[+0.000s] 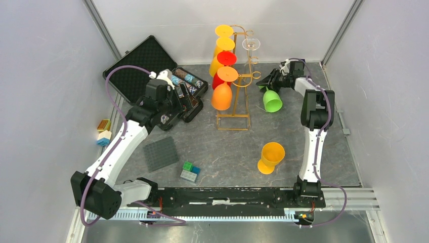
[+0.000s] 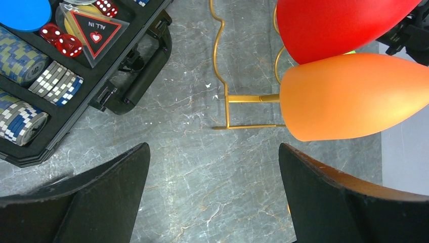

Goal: Place the wine glass upside down on the wine glass rack

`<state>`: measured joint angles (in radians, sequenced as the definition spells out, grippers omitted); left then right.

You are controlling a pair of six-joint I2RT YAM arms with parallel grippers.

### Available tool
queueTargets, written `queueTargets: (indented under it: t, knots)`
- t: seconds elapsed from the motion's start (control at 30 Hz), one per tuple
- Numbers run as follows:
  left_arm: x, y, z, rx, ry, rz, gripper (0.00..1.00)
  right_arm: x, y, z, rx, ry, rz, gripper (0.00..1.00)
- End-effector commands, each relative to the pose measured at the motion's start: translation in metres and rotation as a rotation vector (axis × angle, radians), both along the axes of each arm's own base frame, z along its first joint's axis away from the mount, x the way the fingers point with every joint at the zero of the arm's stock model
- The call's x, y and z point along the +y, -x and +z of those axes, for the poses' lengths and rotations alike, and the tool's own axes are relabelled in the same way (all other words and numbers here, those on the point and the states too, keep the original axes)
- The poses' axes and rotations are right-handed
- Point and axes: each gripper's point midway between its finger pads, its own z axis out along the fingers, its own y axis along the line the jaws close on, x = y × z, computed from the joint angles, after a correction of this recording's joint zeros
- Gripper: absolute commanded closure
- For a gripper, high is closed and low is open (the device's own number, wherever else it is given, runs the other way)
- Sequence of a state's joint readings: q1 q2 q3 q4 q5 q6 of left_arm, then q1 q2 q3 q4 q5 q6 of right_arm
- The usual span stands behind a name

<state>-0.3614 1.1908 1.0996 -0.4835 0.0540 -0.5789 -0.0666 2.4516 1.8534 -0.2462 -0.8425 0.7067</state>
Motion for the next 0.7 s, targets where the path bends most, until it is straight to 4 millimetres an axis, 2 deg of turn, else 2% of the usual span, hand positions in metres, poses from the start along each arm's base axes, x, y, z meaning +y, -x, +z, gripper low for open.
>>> queueTargets:
  t: [0.0,0.07,0.17,0.23,0.4,0.53,0.67]
  knots:
    - [0.001,-0.003,0.019,-0.066,0.021,0.009,0.00,-0.016,0.023,-0.022,0.057,0.139,0.015,0.78]
    - [0.001,-0.003,0.021,-0.071,0.026,0.010,0.00,-0.018,0.027,-0.017,0.043,0.153,0.024,0.89]
    - [0.001,-0.003,0.027,-0.083,0.032,0.013,0.00,-0.023,0.027,0.002,-0.010,0.175,0.032,0.96]
    - [0.001,-0.003,0.034,-0.094,0.045,0.016,0.00,-0.027,0.026,0.023,-0.069,0.197,0.036,0.98]
    - [-0.005,-0.004,0.061,-0.136,0.089,-0.002,0.00,-0.042,0.027,0.102,-0.273,0.280,0.032,1.00]
    - [-0.013,-0.004,0.089,-0.177,0.152,-0.021,0.00,-0.056,0.045,0.168,-0.429,0.366,0.005,1.00]
    - [-0.028,-0.001,0.124,-0.234,0.257,-0.074,0.00,-0.058,0.072,0.222,-0.546,0.405,-0.016,1.00]
